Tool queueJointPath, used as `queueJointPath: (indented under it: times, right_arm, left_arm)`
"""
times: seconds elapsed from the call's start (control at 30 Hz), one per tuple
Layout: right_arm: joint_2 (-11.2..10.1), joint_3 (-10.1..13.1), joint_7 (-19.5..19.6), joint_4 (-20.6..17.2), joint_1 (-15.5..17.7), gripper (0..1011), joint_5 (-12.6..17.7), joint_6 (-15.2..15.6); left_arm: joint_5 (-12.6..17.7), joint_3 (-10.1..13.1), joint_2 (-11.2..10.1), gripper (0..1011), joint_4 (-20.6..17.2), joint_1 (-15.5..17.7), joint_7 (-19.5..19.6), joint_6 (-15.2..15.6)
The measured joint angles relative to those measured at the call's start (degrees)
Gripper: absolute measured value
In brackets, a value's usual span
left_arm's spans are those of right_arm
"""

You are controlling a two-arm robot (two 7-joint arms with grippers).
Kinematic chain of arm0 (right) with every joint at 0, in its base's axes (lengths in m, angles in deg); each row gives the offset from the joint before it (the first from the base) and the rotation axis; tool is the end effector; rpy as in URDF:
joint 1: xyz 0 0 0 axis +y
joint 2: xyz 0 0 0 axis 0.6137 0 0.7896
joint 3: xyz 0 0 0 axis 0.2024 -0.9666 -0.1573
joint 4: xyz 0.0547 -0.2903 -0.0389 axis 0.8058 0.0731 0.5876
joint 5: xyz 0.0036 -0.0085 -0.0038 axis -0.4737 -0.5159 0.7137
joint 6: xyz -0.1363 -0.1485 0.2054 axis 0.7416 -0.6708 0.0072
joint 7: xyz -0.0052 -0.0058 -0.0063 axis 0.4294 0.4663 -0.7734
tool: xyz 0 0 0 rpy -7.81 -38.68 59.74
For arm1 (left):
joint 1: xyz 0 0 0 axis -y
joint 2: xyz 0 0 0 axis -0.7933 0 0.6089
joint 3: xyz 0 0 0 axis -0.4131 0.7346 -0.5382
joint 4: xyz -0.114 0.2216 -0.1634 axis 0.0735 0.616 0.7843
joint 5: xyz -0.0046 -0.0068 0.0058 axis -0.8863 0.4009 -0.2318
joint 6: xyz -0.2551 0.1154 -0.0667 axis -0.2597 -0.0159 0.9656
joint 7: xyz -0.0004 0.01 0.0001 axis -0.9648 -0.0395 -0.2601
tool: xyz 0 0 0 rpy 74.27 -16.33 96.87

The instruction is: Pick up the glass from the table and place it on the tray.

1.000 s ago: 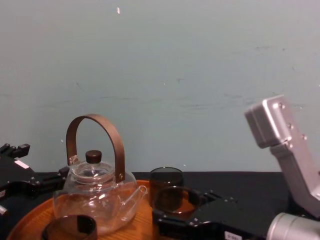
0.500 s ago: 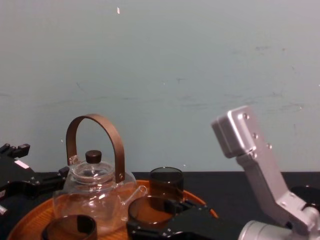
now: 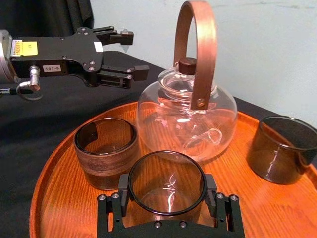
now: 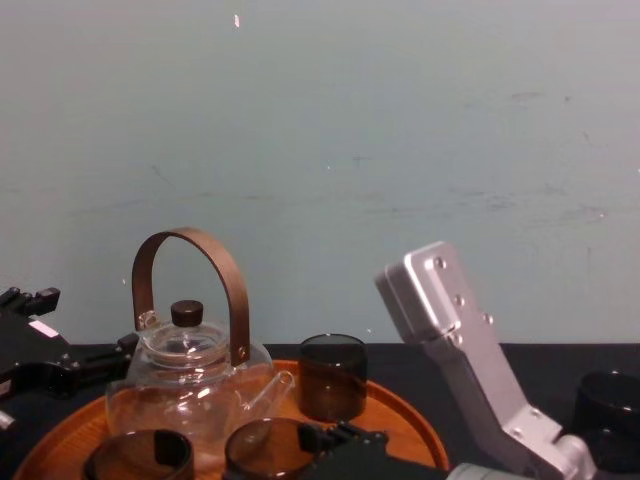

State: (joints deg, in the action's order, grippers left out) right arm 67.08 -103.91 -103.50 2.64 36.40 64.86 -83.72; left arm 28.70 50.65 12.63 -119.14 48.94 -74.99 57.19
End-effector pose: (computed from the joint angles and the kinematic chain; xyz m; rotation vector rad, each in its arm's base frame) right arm 0.3531 0.0872 -0.3402 -0.2157 0.0448 -0.7205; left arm 0.3395 0.0927 -0.3046 0.3044 -0.2851 1.2479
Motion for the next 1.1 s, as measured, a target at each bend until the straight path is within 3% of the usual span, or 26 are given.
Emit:
queueJointPath:
  times: [1.1]
  right_arm:
    - [1.0,-1.8,-1.6,1.5,-0.4,902,-0.6,-0.2]
  left_arm:
    - [0.0,0.0,0.0,1001,0.0,0.0,0.0,0.0]
